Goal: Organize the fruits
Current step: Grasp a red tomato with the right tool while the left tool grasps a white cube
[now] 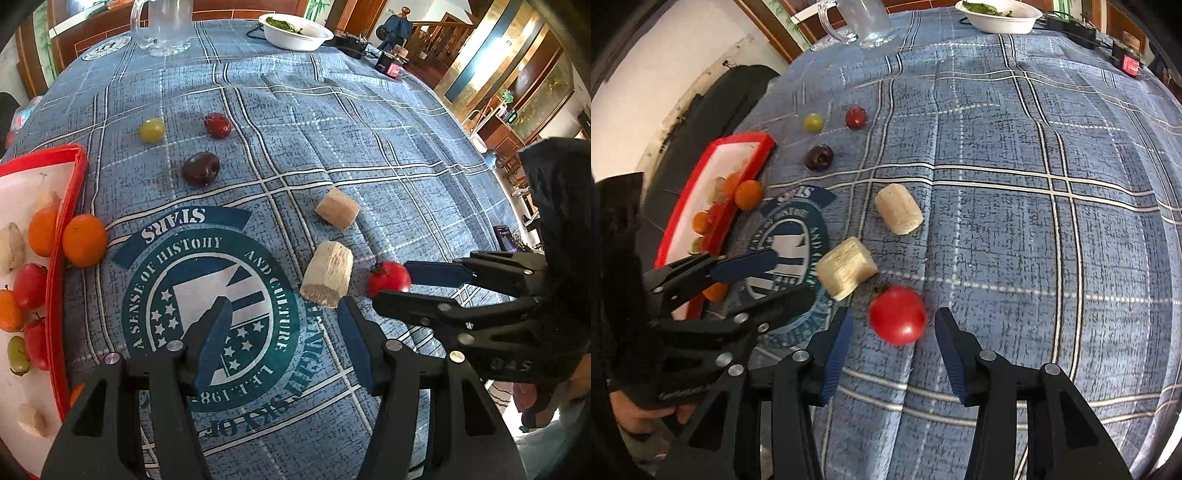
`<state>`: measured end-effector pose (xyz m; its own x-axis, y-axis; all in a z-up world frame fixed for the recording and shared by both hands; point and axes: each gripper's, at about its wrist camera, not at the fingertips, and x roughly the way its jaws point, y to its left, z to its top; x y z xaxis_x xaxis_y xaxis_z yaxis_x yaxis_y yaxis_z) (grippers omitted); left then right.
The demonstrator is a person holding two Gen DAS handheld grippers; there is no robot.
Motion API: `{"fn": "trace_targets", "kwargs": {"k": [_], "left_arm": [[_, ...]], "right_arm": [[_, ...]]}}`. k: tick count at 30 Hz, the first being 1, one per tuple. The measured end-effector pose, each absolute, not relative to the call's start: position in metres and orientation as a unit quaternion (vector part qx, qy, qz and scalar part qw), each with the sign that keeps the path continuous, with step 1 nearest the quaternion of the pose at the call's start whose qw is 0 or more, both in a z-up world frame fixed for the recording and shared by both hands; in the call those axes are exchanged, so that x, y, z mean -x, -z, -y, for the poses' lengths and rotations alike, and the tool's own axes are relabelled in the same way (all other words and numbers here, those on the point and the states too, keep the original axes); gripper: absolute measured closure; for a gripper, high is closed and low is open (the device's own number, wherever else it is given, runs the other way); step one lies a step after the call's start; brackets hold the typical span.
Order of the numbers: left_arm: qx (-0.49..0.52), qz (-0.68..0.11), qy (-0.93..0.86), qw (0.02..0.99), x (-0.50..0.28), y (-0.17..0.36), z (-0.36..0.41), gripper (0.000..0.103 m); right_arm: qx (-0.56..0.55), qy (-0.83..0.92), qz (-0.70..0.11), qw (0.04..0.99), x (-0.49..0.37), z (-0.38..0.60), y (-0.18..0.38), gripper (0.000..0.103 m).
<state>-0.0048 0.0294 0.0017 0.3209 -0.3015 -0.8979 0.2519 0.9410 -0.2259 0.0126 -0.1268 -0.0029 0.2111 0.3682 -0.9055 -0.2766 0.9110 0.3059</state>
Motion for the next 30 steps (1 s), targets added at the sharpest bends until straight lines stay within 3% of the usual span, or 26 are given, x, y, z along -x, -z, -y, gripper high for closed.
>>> {"fn": "trace_targets", "kwargs": {"k": [1,11,15,20,30], "left_arm": [[0.022,-0.558,0.171,0.811,0.005,-0.001,-0.029,0.045],[-0.001,-0.558,0.206,0.804,-0.005,0.004,0.002,0.046],[-0.007,-0.561,0.215,0.799,-0.010,0.008,0.013,0.055],[-0.006,-0.558,0.206,0.804,-0.013,0.010,0.010,0.074],[-0.041,-0.547,0.205,0.810,-0.008,0.011,0.016,0.074]], "right_arm": [[-0.039,-0.206,-0.595,0.776,-0.014,0.126,0.005,0.070],[-0.046,-0.171,-0.591,0.787,-0.013,0.147,0.000,0.070],[-0.048,-0.166,-0.590,0.789,-0.010,0.156,-0.003,0.070],[-0.051,-0.160,-0.585,0.793,-0.008,0.167,-0.006,0.070],[-0.047,-0.165,-0.583,0.795,-0.009,0.162,-0.008,0.070]]}}
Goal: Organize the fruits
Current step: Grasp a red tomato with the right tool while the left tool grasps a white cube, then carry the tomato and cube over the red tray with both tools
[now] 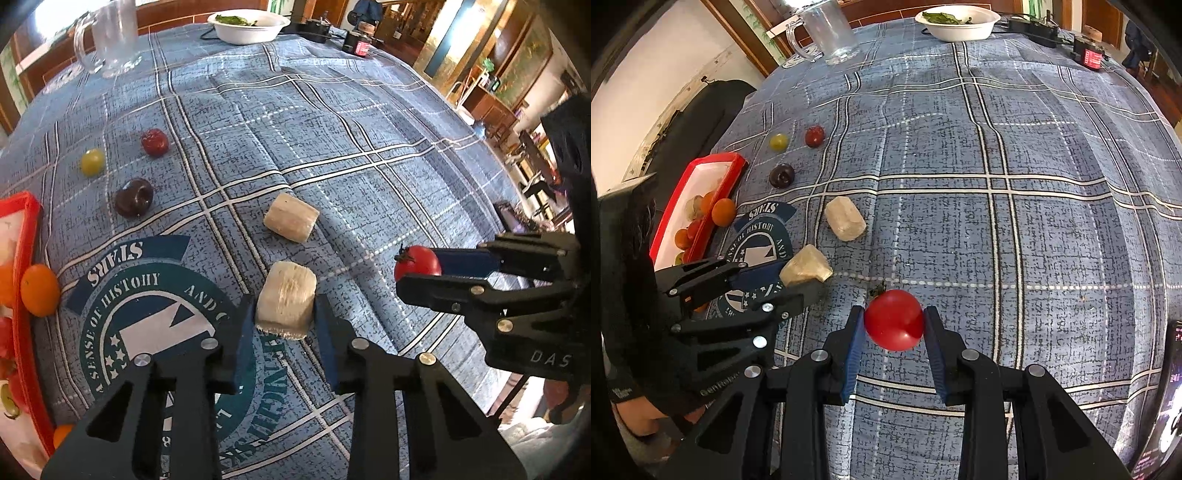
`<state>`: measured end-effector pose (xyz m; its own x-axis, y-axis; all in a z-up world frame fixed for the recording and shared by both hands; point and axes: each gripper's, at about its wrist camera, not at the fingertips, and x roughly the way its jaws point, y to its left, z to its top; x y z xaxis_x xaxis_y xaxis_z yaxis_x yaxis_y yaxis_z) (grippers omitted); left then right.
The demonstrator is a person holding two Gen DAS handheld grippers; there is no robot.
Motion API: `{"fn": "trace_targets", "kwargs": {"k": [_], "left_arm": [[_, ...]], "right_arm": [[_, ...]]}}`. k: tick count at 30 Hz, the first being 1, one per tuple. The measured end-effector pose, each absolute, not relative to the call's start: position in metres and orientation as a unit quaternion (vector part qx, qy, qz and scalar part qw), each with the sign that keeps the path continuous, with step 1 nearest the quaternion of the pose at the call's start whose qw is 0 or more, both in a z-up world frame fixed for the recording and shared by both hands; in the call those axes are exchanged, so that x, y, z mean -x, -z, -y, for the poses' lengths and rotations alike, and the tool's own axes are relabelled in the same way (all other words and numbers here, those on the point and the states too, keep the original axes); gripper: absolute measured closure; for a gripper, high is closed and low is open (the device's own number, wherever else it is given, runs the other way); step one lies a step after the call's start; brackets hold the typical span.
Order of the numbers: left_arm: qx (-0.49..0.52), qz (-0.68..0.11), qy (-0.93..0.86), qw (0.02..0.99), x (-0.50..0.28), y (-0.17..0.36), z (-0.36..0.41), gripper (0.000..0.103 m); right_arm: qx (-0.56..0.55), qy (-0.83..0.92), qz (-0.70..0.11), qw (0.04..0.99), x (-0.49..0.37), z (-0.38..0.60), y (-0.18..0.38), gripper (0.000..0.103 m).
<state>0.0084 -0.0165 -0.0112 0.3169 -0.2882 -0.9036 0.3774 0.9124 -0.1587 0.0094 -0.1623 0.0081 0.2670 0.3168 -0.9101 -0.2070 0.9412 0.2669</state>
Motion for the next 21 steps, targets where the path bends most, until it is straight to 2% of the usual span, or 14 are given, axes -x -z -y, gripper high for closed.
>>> {"fn": "trace_targets", "kwargs": {"k": [6,21], "left_arm": [[-0.086,-0.533,0.201,0.817,-0.002,0.012,0.027,0.074],[0.019,-0.509,0.203,0.836,-0.006,-0.023,0.000,0.076]], "right_arm": [[-0.049,-0.165,-0.580,0.796,-0.010,0.161,-0.008,0.070],[-0.049,-0.173,-0.567,0.804,-0.009,0.162,-0.022,0.070]]}}
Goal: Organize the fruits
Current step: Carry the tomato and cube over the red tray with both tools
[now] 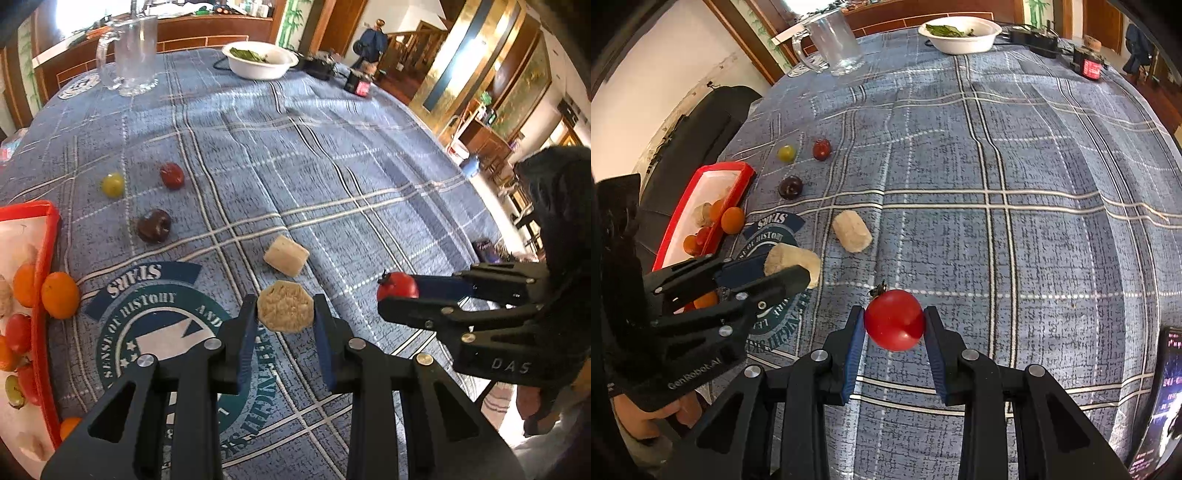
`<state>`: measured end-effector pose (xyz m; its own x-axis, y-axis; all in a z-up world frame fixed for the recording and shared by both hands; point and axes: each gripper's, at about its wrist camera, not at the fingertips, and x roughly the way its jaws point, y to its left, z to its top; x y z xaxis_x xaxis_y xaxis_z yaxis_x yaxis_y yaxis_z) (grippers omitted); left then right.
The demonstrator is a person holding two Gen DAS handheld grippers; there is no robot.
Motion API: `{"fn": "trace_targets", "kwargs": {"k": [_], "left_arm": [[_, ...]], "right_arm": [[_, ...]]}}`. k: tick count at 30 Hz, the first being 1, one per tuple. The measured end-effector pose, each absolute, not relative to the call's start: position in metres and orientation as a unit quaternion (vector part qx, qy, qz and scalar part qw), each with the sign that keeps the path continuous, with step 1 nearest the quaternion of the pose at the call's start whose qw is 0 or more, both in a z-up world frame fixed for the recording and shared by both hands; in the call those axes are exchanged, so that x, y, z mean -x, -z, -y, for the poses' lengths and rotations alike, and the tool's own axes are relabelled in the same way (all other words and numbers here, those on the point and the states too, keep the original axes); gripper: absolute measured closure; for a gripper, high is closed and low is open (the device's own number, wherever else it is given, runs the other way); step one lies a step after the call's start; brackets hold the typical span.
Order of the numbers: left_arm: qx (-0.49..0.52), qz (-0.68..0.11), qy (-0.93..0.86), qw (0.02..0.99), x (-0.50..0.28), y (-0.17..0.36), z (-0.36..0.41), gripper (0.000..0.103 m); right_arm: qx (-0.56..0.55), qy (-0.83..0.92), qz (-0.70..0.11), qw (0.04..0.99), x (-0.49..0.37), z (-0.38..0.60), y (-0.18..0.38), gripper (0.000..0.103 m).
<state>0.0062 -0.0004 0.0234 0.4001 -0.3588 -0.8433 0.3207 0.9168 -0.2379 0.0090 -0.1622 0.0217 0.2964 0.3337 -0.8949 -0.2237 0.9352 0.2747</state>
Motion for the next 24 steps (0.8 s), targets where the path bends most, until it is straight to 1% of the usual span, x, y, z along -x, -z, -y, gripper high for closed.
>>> {"fn": "trace_targets", "kwargs": {"k": [10,24], "left_arm": [[0.066,-0.488,0.158,0.856,0.001,-0.043,-0.045,0.076],[0.122,-0.470,0.071,0.871,0.024,-0.056,-0.123,0.076]], "right_arm": [[-0.038,-0.206,-0.557,0.803,-0.018,0.134,-0.029,0.070],[-0.003,-0.285,-0.553,0.783,-0.026,0.057,-0.032,0.070]]}}
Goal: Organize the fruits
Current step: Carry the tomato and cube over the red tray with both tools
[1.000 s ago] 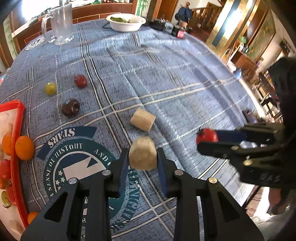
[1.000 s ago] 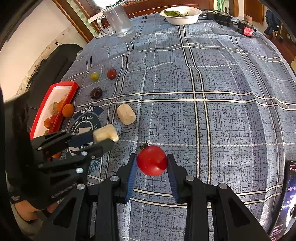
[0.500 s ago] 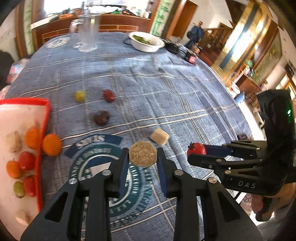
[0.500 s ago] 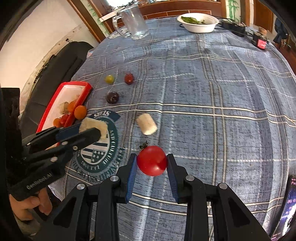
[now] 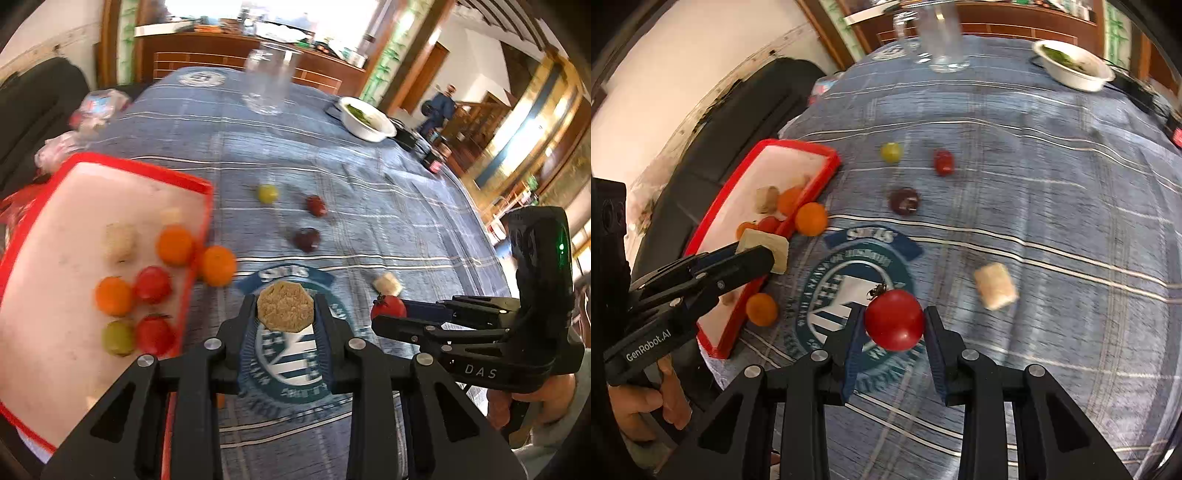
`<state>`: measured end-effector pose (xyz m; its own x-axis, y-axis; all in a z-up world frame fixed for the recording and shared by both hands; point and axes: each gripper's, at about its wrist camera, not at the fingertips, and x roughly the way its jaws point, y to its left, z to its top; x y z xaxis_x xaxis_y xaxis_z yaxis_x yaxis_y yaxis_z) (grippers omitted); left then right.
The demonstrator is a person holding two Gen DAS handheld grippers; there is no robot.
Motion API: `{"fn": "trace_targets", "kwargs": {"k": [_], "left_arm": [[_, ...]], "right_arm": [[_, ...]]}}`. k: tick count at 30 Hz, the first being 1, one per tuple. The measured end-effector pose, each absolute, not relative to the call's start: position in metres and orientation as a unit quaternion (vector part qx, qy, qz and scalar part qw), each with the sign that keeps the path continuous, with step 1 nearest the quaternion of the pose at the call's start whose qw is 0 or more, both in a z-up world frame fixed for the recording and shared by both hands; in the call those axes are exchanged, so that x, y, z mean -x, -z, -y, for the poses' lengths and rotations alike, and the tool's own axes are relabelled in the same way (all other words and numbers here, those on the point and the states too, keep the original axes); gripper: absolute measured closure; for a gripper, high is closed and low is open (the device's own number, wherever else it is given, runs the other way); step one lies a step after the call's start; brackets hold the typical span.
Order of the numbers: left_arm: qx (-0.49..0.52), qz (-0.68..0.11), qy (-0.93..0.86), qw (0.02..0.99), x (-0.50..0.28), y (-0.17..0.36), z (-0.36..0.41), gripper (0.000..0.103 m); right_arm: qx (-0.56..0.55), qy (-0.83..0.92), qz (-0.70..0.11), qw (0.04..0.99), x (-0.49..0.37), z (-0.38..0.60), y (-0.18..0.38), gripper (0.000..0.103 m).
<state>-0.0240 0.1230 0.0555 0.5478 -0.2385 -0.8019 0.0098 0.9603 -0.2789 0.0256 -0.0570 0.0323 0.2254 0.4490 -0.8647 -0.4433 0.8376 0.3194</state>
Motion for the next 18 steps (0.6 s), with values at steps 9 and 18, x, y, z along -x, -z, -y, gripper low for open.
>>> {"fn": "trace_targets", "kwargs": {"k": [9,18], "left_arm": [[0.152,-0.456,0.008,0.877,0.044,-0.060,-0.179,0.076],[0.177,-0.444,-0.047,0.877,0.066,-0.061,-0.227,0.076]], "right_arm": [[0.019,-0.327,-0.550,0.768,-0.025,0.008,-0.033,0.071],[0.036,-0.359,-0.546,0.756,-0.023,-0.029,-0.036,0.071]]}}
